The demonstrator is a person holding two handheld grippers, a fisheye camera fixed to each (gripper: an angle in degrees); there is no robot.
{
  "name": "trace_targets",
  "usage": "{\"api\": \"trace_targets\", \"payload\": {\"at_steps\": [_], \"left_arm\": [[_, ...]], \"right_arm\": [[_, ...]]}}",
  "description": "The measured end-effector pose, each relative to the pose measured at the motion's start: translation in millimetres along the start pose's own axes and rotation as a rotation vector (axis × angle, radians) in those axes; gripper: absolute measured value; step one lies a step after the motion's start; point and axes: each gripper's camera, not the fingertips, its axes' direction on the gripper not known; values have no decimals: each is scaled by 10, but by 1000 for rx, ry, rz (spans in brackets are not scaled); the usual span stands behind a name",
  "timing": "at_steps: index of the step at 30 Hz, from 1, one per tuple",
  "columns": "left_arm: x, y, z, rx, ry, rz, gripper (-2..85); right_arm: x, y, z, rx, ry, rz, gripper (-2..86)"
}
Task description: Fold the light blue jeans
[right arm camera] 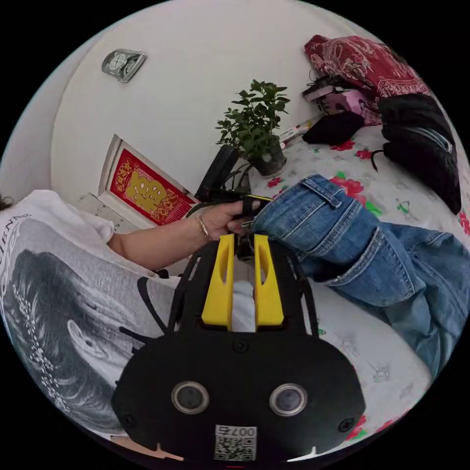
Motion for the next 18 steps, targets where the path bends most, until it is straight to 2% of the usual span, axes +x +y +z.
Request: {"api": "trace_targets", "payload": {"at_steps": [4, 7, 11, 14, 18], "left_arm": [[-329, 84, -720, 92, -223, -112, -6], [-484, 313, -1116, 128, -282, -163, 6], [-539, 533, -1443, 137, -279, -190, 47], [-541, 371, -1451, 124, -252, -160, 80], [-618, -49, -1062, 25, -158, -146, 123]], "right_arm": [[-40, 93, 164, -117, 114, -34, 53], [422, 451, -120, -107, 246, 186, 65], [1115, 1178, -1123, 94, 408, 591, 77], [1433, 1601, -1871, 248, 532, 788, 87], [1812, 1950, -2577, 425, 558, 969, 98]]}}
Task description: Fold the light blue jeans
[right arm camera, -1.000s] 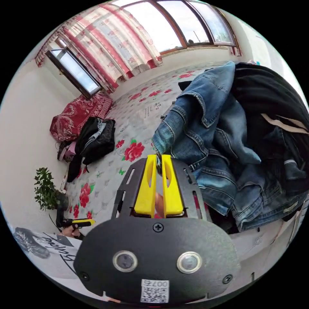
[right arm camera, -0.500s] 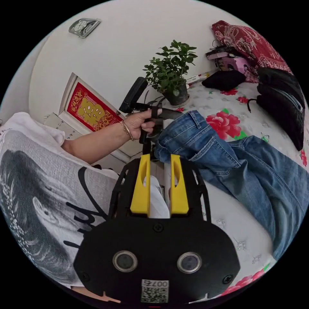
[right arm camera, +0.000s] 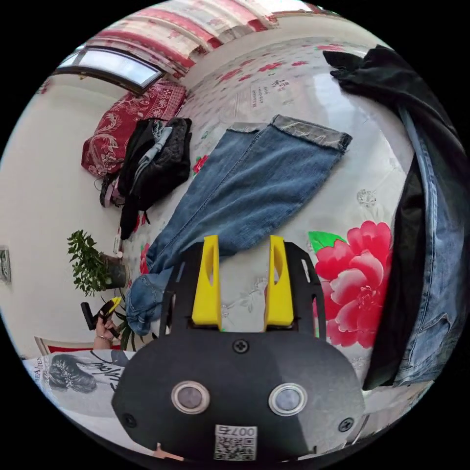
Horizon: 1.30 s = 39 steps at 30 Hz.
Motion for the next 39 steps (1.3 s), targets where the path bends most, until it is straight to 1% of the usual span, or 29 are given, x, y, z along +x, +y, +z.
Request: {"api": "trace_targets", "payload": {"at_steps": [3, 5, 8, 9, 10, 12, 13, 15, 16, 18, 20, 21, 23, 24, 26, 27, 29, 30, 32, 34, 36, 39], "left_arm": [[75, -352, 470, -111, 9, -1, 122], [138, -601, 803, -226, -87, 0, 87], [267, -921, 899, -270, -113, 56, 46], [294, -996, 882, -270, -103, 64, 43], [372, -1151, 816, -260, -93, 97, 36], [567, -1380, 608, -210, -77, 168, 27], [747, -1515, 394, -155, -76, 230, 20], [1041, -1652, -13, -54, -86, 322, 15], [1217, -1687, -329, 22, -89, 374, 17], [1402, -1634, -853, 150, -84, 428, 26], [1475, -1376, -1540, 308, -83, 467, 34], [1476, -1283, -1683, 336, -104, 474, 36], [1389, -846, -2118, 394, -182, 471, 41], [1349, -719, -2189, 403, -194, 469, 43], [1127, -187, -2262, 390, -225, 443, 47], [1051, -58, -2217, 368, -222, 424, 49], [667, 468, -1872, 226, -212, 284, 53], [540, 607, -1764, 189, -205, 224, 55], [71, 1143, -1397, 48, -148, -18, 75], [-142, 1447, -1278, 16, -109, -145, 82], [-220, 1585, -1267, 28, -92, -200, 93], [-128, 1452, -1244, 27, -108, -168, 108]], "right_arm": [[458, -286, -113, 75, -46, 174, 103], [831, -387, -127, 138, -97, 332, 102], [1096, -441, -44, 145, -148, 468, 86], [1096, -451, -71, 159, -115, 484, 80], [1052, -492, -101, 180, -78, 457, 66], [986, -607, -70, 128, -104, 410, 43], [917, -685, -78, 96, -95, 388, 25], [753, -765, -213, 121, -56, 318, 10], [651, -811, -344, 143, -86, 274, 6], [465, -822, -667, 225, -150, 195, 2], [156, -670, -1270, 369, -205, 45, 0], [83, -600, -1431, 402, -215, 6, 0], [-156, -213, -2059, 498, -249, -150, 0], [-201, -98, -2198, 512, -254, -189, 0], [-311, 373, -2593, 508, -234, -302, 3], [-318, 488, -2641, 492, -218, -317, 4], [-240, 900, -2551, 350, -94, -315, 14], [-178, 987, -2464, 303, -56, -288, 19], [241, 1290, -2001, 81, 55, -86, 35], [543, 1512, -1749, -1, 43, 30, 47], [766, 1668, -1626, 2, 36, 124, 59], [967, 1694, -1565, 65, 90, 193, 73]]}}
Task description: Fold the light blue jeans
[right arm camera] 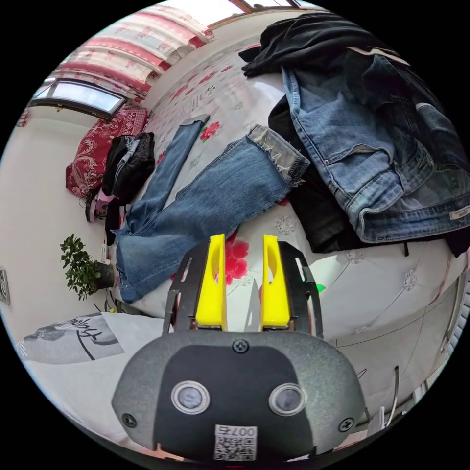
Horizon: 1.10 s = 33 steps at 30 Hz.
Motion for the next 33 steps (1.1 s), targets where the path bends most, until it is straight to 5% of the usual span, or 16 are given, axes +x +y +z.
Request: {"api": "trace_targets", "payload": {"at_steps": [8, 12, 16, 21, 25, 29, 33], "left_arm": [[773, -773, 642, -72, -109, 200, 118], [829, -855, 1151, -233, -220, 212, 74], [833, -939, 845, -159, -124, 136, 44], [929, -727, -111, 12, 65, 287, 37], [835, -193, -483, -6, -12, 398, 44], [264, 261, 107, -263, -48, 178, 5], [214, 274, 28, -148, -31, 98, 11]], "right_arm": [[214, -549, 30, 184, 138, 93, 90], [391, -871, 367, 39, 74, 131, 79], [352, -1008, 454, 4, 219, 151, 25], [47, -839, -252, 218, -2, -53, 4], [-96, -354, -731, 301, 139, -163, 10], [335, -80, -282, 101, 311, 54, 30], [129, -15, -234, 221, 336, 65, 47]]}}
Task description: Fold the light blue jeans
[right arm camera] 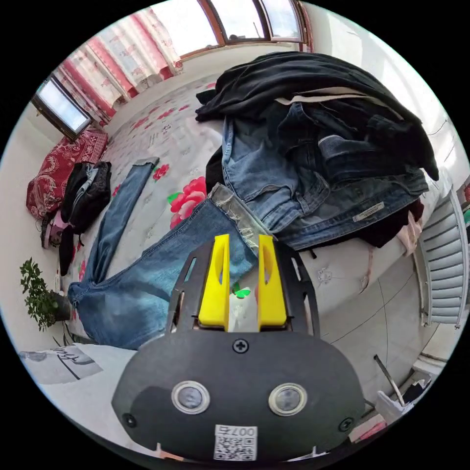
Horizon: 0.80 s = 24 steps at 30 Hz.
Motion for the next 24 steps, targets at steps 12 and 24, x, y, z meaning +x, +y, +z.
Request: {"api": "trace_targets", "payload": {"at_steps": [12, 24], "left_arm": [[531, -2127, 190, 153, 59, 145, 118], [1026, -3078, 1501, -203, -207, 375, 123]], "right_arm": [[-2848, -1388, 1400, -130, -295, -434, 96], [-4663, -2453, 3109, -266, -130, -466, 107]]}}
